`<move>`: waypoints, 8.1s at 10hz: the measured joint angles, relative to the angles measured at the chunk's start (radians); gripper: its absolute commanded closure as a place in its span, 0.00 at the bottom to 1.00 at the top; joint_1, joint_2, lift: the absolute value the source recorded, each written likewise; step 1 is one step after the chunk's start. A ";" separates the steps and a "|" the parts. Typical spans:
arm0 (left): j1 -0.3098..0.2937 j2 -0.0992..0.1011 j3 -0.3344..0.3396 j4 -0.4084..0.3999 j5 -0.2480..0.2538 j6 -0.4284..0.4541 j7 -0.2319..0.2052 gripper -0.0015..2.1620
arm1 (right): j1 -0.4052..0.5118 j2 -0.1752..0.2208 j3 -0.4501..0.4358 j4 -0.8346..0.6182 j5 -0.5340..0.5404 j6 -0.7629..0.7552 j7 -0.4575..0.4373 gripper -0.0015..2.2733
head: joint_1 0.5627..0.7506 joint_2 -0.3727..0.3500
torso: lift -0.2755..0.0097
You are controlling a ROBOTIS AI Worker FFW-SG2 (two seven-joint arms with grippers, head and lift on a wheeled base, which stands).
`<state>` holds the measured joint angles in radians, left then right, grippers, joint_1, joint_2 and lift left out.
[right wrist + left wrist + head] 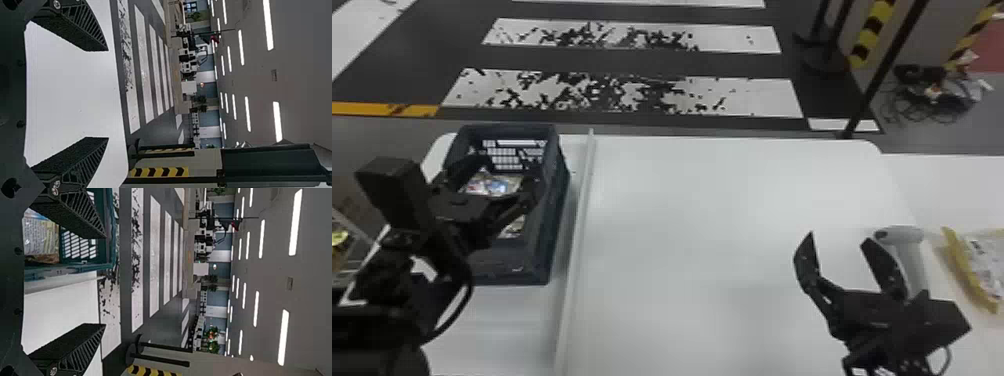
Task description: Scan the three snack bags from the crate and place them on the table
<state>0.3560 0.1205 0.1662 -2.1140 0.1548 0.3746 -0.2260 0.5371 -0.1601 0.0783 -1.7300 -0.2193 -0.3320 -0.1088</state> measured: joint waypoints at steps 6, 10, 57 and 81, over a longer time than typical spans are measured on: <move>-0.335 0.080 0.059 0.203 -0.213 0.405 -0.229 0.01 | 0.007 -0.002 -0.003 0.005 0.000 0.000 0.000 0.03 | 0.70 0.65 | 0.75; -0.481 0.111 -0.008 0.400 -0.370 0.480 -0.354 0.01 | 0.004 -0.002 0.005 0.004 0.000 0.000 0.000 0.03 | 0.70 0.67 | 0.75; -0.256 -0.116 -0.596 0.412 -0.073 0.196 0.052 0.01 | -0.035 -0.032 0.066 0.013 -0.005 0.054 -0.036 0.04 | 0.70 0.03 | 0.75; 0.095 -0.051 -0.163 0.235 -0.103 -0.448 0.133 0.04 | -0.253 -0.035 0.212 0.112 0.091 0.551 0.225 0.94 | 0.70 0.72 | 0.75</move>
<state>0.4510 0.0696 0.0031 -1.8793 0.0517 -0.0739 -0.0927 0.2844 -0.1953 0.2907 -1.6182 -0.1286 0.2188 0.1157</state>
